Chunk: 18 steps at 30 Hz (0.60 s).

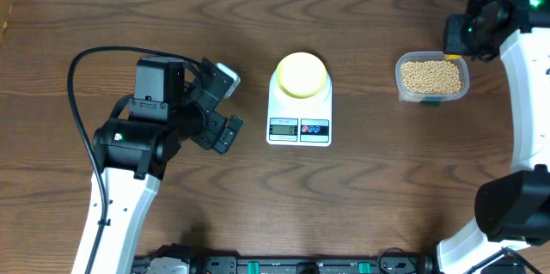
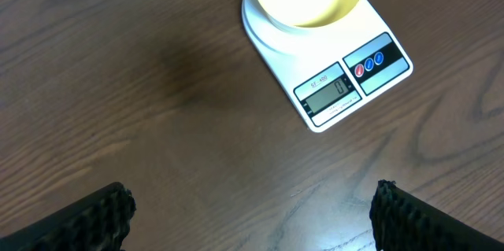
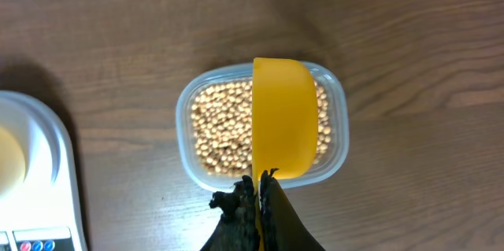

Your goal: Scoop item into bowl and weigh 50g on scale

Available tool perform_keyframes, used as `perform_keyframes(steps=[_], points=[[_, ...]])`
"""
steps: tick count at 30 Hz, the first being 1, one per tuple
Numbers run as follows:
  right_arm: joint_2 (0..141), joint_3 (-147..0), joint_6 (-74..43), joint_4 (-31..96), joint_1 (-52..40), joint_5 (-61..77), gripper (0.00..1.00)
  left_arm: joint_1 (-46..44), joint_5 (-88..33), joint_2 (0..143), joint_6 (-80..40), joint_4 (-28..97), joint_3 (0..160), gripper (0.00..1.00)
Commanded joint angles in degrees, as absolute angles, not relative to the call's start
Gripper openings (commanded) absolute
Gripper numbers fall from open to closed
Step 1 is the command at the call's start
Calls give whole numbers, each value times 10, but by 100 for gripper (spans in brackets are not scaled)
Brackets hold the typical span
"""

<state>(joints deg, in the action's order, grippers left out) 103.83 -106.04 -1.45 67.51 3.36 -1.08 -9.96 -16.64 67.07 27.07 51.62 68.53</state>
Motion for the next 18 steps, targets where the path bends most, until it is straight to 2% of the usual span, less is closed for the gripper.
perform_keyframes(steps=[1,5,18], points=[[1051,-1067,-7,680,21,-48,1,-97,-175,672,278,516,685,98],[1068,-1067,45,682,23,-59,1,-97,-175,672,278,516,685,98],[1141,-1067,34,711,22,-86,1,-97,-175,672,278,516,685,98]])
